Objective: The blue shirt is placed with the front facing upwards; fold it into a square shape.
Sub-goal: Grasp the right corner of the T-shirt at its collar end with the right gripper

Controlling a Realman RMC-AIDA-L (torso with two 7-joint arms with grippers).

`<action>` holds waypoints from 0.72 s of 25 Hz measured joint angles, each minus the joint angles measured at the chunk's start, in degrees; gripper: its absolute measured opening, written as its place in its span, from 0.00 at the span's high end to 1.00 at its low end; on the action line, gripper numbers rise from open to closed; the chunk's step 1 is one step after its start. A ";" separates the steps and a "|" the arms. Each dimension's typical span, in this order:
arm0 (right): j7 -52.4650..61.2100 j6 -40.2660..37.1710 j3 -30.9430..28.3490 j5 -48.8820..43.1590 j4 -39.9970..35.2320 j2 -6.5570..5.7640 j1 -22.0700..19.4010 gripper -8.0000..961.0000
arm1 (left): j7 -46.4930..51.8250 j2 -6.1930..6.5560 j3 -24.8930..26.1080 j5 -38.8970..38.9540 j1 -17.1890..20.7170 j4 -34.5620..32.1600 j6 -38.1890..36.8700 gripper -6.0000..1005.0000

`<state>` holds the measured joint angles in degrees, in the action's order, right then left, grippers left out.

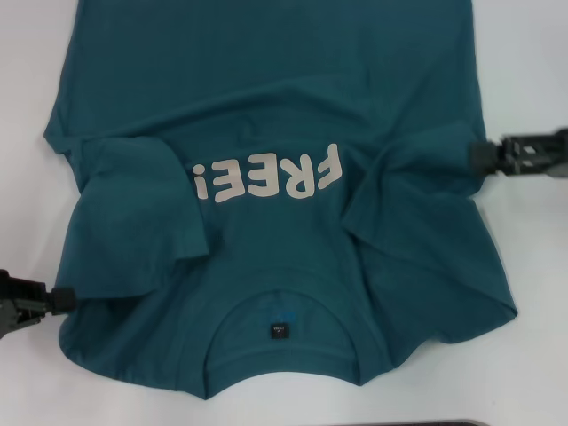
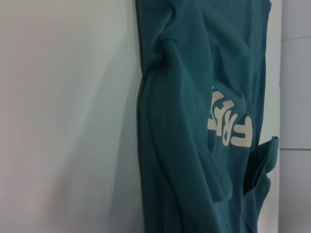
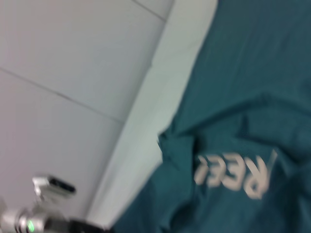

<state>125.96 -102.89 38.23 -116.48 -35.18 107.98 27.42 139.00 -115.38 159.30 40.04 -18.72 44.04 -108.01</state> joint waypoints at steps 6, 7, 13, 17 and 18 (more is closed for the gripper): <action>-0.32 -3.19 -1.07 -7.05 -0.40 -3.17 -2.07 0.16 | -0.12 0.32 0.57 0.14 -0.20 0.00 0.73 1.00; -0.25 -3.79 -1.56 -8.30 -0.47 -3.46 -2.25 0.16 | -0.12 0.38 0.63 0.13 -0.27 0.00 1.23 0.99; -0.01 -7.57 -4.48 -18.93 -1.20 -3.68 -2.29 0.16 | -0.14 0.65 0.40 0.13 -1.24 -0.44 3.41 1.00; 0.31 -7.03 -4.62 -21.03 -1.20 -3.46 -2.11 0.16 | -0.14 0.58 0.30 0.13 -1.88 -0.45 3.53 0.99; 0.51 -6.59 -4.67 -21.63 -1.20 -3.42 -2.05 0.16 | -0.14 0.56 0.31 0.13 -2.00 -0.45 3.55 0.99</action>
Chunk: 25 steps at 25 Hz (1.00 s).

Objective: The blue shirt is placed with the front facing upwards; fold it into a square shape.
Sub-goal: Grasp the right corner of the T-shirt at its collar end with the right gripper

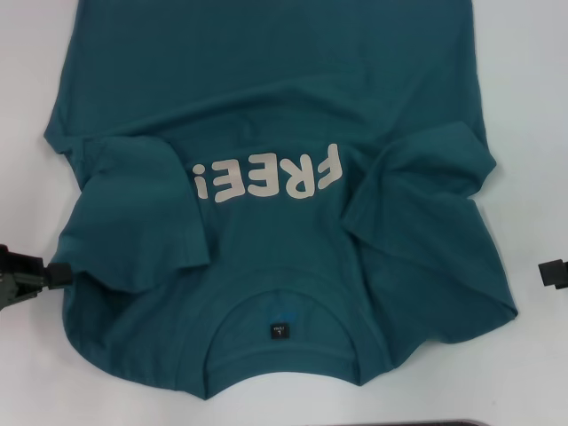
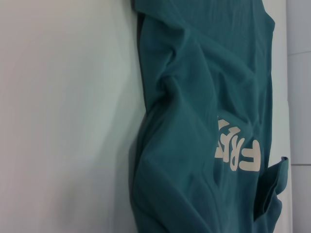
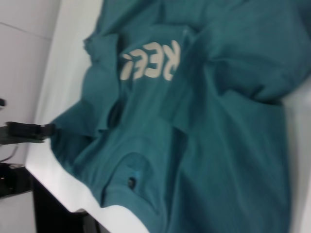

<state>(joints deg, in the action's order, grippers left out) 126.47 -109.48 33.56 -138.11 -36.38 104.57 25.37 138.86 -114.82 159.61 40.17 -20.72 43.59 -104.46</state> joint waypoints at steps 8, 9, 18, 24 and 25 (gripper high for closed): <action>1.52 4.10 0.41 -3.35 0.54 1.51 0.56 0.16 | 0.00 -0.14 0.21 0.00 -0.11 -0.05 0.83 0.99; 1.58 4.24 0.43 -3.58 0.56 1.77 0.72 0.16 | 0.00 -0.14 0.22 0.00 -0.11 -0.05 0.87 0.99; 3.54 5.84 0.54 -7.43 0.68 4.08 2.08 0.16 | 0.01 -0.14 0.28 -0.26 -0.04 -0.08 1.40 0.99; 5.13 6.39 0.54 -7.89 0.67 4.40 2.56 0.16 | 0.00 -0.16 0.13 -0.22 0.06 -0.08 1.94 0.99; 5.40 6.41 0.54 -7.90 0.68 4.42 2.62 0.16 | 0.00 -0.18 0.08 -0.24 0.06 -0.08 2.01 0.99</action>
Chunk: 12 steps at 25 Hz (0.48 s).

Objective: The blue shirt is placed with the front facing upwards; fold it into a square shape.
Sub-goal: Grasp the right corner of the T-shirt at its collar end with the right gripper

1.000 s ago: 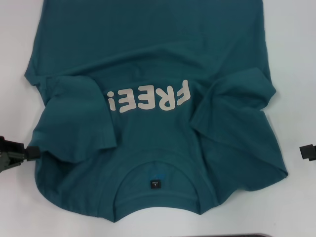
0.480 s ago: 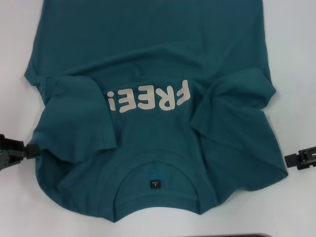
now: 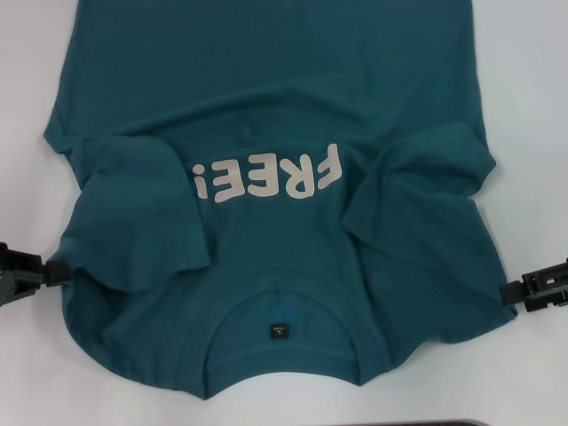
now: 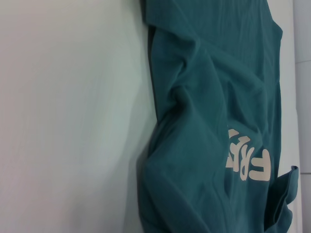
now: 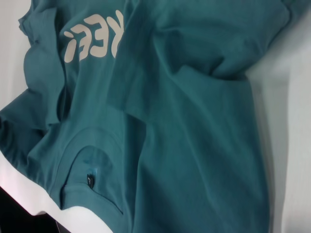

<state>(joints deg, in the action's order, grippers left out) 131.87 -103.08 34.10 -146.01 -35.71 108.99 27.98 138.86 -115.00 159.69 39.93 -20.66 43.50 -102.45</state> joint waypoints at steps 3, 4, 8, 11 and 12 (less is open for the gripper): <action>0.87 0.10 0.04 -0.30 0.02 0.27 0.20 0.16 | 0.00 -0.11 -0.11 -0.09 0.01 0.00 0.10 0.99; 1.27 0.17 0.08 -0.54 0.02 0.40 0.27 0.16 | 0.00 -0.13 -0.13 -0.10 0.00 0.00 0.12 0.99; 3.15 0.78 0.21 -1.87 0.03 0.66 0.66 0.16 | 0.00 -0.12 -0.11 -0.12 -0.05 0.00 0.16 0.99; 3.52 0.88 0.24 -2.10 0.03 0.68 0.87 0.16 | 0.00 -0.10 -0.08 -0.12 0.00 0.00 0.16 0.99; 3.57 0.91 0.23 -2.11 0.03 0.69 0.94 0.16 | 0.00 -0.09 -0.07 -0.12 0.05 0.00 0.18 1.00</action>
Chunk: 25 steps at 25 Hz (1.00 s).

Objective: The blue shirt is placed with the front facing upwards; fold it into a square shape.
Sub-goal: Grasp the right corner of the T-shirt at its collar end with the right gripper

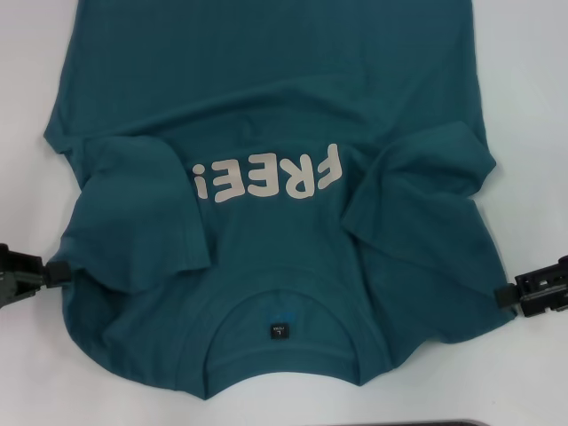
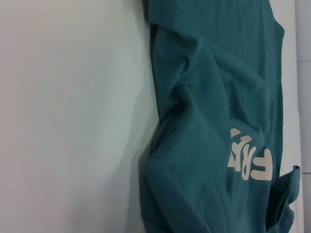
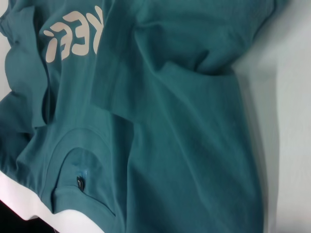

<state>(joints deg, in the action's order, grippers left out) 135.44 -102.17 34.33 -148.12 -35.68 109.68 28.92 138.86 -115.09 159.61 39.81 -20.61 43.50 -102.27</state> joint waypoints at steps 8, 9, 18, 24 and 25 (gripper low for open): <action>0.58 0.05 0.46 -0.06 0.00 0.54 0.62 0.16 | 0.00 0.04 0.18 -0.09 0.18 0.00 0.14 0.99; 0.68 0.07 0.54 -0.07 0.00 0.59 0.68 0.16 | 0.00 0.04 0.21 -0.09 0.18 0.00 0.14 0.99; 1.03 0.35 1.11 0.11 -0.01 1.59 1.62 0.16 | 0.00 0.05 0.22 -0.04 0.07 0.00 0.19 0.99; -0.11 0.03 0.76 1.94 0.00 2.90 2.98 0.16 | 0.00 -0.03 -0.06 0.25 0.10 0.00 0.49 1.00; -0.50 -0.24 0.76 2.96 -0.01 3.02 3.17 0.16 | 0.00 -0.04 -0.07 0.27 0.11 0.00 0.50 0.99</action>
<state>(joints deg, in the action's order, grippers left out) 134.94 -102.41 35.09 -145.16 -35.69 112.70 32.10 138.86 -115.13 159.55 40.07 -20.50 43.50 -101.77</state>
